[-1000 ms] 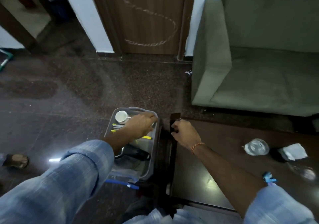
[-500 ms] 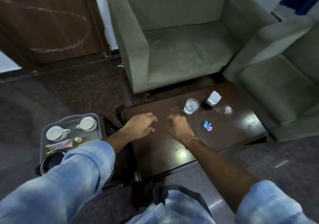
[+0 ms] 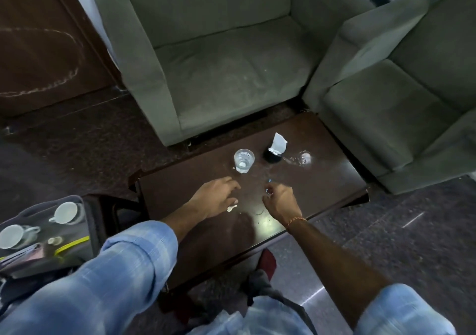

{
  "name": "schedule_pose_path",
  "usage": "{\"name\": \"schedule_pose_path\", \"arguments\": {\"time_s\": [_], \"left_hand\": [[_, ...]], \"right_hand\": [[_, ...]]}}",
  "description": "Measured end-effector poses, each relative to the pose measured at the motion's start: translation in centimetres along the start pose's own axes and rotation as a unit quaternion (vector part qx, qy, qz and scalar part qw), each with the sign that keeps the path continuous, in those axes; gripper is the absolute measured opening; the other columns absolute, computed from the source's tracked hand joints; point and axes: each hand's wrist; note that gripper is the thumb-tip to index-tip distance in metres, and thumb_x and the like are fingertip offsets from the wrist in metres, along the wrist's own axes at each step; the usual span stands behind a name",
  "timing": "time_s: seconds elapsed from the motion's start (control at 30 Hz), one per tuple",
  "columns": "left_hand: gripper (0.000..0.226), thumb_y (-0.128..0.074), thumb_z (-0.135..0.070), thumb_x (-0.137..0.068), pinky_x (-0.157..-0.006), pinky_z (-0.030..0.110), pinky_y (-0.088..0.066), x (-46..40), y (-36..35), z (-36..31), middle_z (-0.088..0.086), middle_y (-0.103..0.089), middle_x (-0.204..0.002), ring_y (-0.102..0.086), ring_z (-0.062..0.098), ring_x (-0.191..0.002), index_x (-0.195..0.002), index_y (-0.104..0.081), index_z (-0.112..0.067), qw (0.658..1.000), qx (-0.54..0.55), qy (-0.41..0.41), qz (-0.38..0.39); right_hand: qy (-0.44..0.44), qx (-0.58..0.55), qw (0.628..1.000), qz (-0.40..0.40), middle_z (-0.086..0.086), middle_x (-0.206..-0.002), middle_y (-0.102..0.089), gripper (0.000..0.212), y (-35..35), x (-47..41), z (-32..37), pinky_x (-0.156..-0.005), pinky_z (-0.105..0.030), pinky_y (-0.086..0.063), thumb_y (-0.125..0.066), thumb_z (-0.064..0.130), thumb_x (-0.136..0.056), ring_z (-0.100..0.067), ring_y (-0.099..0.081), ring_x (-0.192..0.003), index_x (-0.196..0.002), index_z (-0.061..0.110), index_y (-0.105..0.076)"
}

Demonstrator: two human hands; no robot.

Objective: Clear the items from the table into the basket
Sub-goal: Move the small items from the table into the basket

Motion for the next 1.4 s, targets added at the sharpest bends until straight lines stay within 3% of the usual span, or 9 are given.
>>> {"name": "schedule_pose_path", "arguments": {"time_s": [0.07, 0.27, 0.5, 0.7, 0.8, 0.87, 1.13, 1.27, 1.4], "left_hand": [[0.039, -0.062, -0.034, -0.091, -0.094, 0.036, -0.048, -2.8, -0.9, -1.9, -0.002, -0.057, -0.126, -0.058, 0.02, -0.114, -0.127, -0.055, -0.021, 1.0, -0.002, 0.006, 0.017], [0.036, -0.059, -0.033, -0.092, -0.095, 0.037, -0.048, -8.7, -4.2, -5.3, 0.0, -0.058, -0.122, -0.058, 0.021, -0.113, -0.126, -0.055, -0.02, 0.998, 0.019, 0.056, 0.031], [0.034, -0.059, -0.026, -0.09, -0.092, 0.041, -0.051, -13.2, -10.6, -5.1, 0.004, -0.062, -0.12, -0.061, 0.027, -0.111, -0.124, -0.058, -0.019, 0.992, 0.051, 0.105, 0.057], [0.034, -0.055, -0.02, -0.09, -0.091, 0.044, -0.052, -17.8, -15.9, -2.7, 0.011, -0.062, -0.12, -0.062, 0.033, -0.108, -0.123, -0.057, -0.011, 0.987, 0.061, 0.137, 0.064], [0.033, -0.056, -0.017, -0.089, -0.089, 0.044, -0.052, -19.3, -17.9, -2.0, 0.012, -0.06, -0.117, -0.06, 0.033, -0.106, -0.121, -0.056, -0.01, 0.985, 0.071, 0.15, 0.043], [0.032, -0.057, -0.018, -0.09, -0.087, 0.039, -0.049, -20.0, -18.8, -1.9, 0.012, -0.059, -0.116, -0.06, 0.031, -0.104, -0.12, -0.056, -0.01, 0.984, 0.074, 0.156, 0.036], [0.035, -0.061, -0.022, -0.09, -0.087, 0.036, -0.048, -21.7, -21.7, -1.1, 0.013, -0.057, -0.114, -0.056, 0.028, -0.103, -0.122, -0.054, -0.01, 0.984, 0.077, 0.16, 0.032], [0.045, -0.064, -0.022, -0.089, -0.089, 0.037, -0.048, -22.4, -22.2, -0.9, 0.014, -0.055, -0.118, -0.054, 0.029, -0.105, -0.129, -0.048, -0.009, 0.986, 0.063, 0.152, 0.038], [0.042, -0.06, -0.014, -0.09, -0.091, 0.036, -0.047, -23.0, -22.2, -1.2, 0.015, -0.058, -0.12, -0.055, 0.029, -0.105, -0.129, -0.048, -0.005, 0.986, 0.064, 0.151, 0.029]], "right_hand": [[-0.019, -0.013, 1.0, 0.0, -0.019, -0.101, -0.069, 0.025, 1.9, -1.5, -2.8, -0.079, -0.033, -0.051, -0.059, 0.013, -0.083, -0.035, -0.065, -0.095, -0.104, 0.003, -0.067], [-0.056, -0.031, 0.998, 0.025, -0.016, -0.117, -0.067, 0.038, 4.6, -5.2, -9.1, -0.09, -0.033, -0.051, -0.065, 0.015, -0.084, -0.03, -0.064, -0.105, -0.121, 0.005, -0.062], [-0.089, -0.033, 0.994, 0.051, -0.012, -0.117, -0.066, 0.042, 0.5, -9.9, -12.9, -0.093, -0.036, -0.053, -0.069, 0.028, -0.083, -0.029, -0.064, -0.104, -0.122, 0.011, -0.062], [-0.092, -0.031, 0.993, 0.066, -0.014, -0.101, -0.069, 0.03, -4.8, -14.7, -14.9, -0.081, -0.034, -0.055, -0.068, 0.023, -0.081, -0.031, -0.067, -0.09, -0.109, 0.012, -0.066], [-0.093, 0.001, 0.992, 0.09, -0.012, -0.098, -0.068, 0.026, -6.8, -16.6, -15.7, -0.073, -0.026, -0.045, -0.059, 0.03, -0.084, -0.03, -0.066, -0.089, -0.101, 0.011, -0.065], [-0.096, 0.014, 0.99, 0.103, -0.012, -0.099, -0.067, 0.028, -7.4, -17.4, -16.0, -0.071, -0.024, -0.041, -0.055, 0.032, -0.085, -0.03, -0.066, -0.091, -0.101, 0.01, -0.064], [-0.085, 0.025, 0.993, 0.084, -0.013, -0.112, -0.063, 0.034, -9.7, -18.2, -16.6, -0.082, -0.031, -0.054, -0.063, 0.023, -0.089, -0.029, -0.065, -0.096, -0.12, 0.008, -0.063], [-0.068, 0.025, 0.995, 0.075, -0.014, -0.109, -0.063, 0.033, -10.1, -18.1, -16.9, -0.08, -0.033, -0.056, -0.063, 0.021, -0.088, -0.029, -0.065, -0.092, -0.118, 0.007, -0.061], [-0.074, 0.01, 0.996, 0.057, -0.012, -0.099, -0.063, 0.024, -10.2, -18.1, -17.2, -0.065, -0.025, -0.049, -0.064, 0.019, -0.087, -0.026, -0.064, -0.081, -0.107, 0.006, -0.064]]}}
Point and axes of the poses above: each hand's wrist, its own x-axis away from the middle knuckle, its own y-axis out of the back of the hand, z = x × y
